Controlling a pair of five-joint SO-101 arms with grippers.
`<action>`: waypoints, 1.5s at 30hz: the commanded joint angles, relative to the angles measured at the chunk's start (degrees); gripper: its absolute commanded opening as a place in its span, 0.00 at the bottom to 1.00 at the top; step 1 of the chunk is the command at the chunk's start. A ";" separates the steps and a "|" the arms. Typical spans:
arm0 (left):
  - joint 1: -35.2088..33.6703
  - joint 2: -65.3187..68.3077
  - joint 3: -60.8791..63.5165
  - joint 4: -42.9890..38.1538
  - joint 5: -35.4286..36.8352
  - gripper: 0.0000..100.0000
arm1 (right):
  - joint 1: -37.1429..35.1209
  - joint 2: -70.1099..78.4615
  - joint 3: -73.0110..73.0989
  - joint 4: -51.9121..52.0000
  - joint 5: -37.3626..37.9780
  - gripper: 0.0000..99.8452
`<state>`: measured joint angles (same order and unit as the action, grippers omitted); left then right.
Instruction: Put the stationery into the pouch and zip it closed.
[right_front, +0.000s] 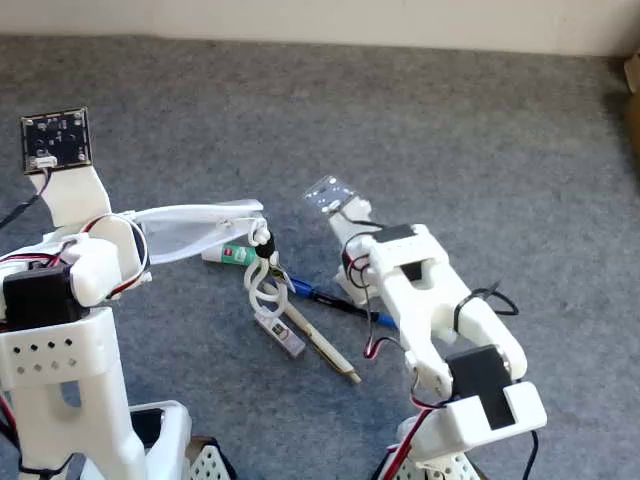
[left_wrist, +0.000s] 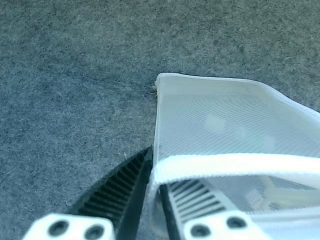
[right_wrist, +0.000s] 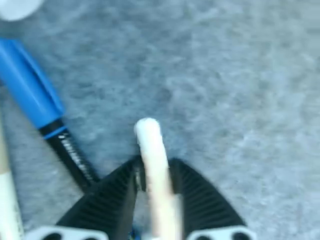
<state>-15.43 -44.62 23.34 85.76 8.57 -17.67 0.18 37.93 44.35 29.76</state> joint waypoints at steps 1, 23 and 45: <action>-0.48 0.84 0.57 -1.58 0.70 0.01 | 1.10 0.22 -2.51 -0.13 0.53 0.01; -0.48 0.84 0.57 -1.58 0.70 0.01 | 7.52 -23.08 -0.40 4.18 -13.10 0.01; -0.48 1.19 0.40 -3.69 0.79 0.01 | 6.29 -62.02 8.40 4.35 -37.89 0.01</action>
<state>-15.43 -44.44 23.34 83.65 8.57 -10.99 -55.21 46.55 48.31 -5.58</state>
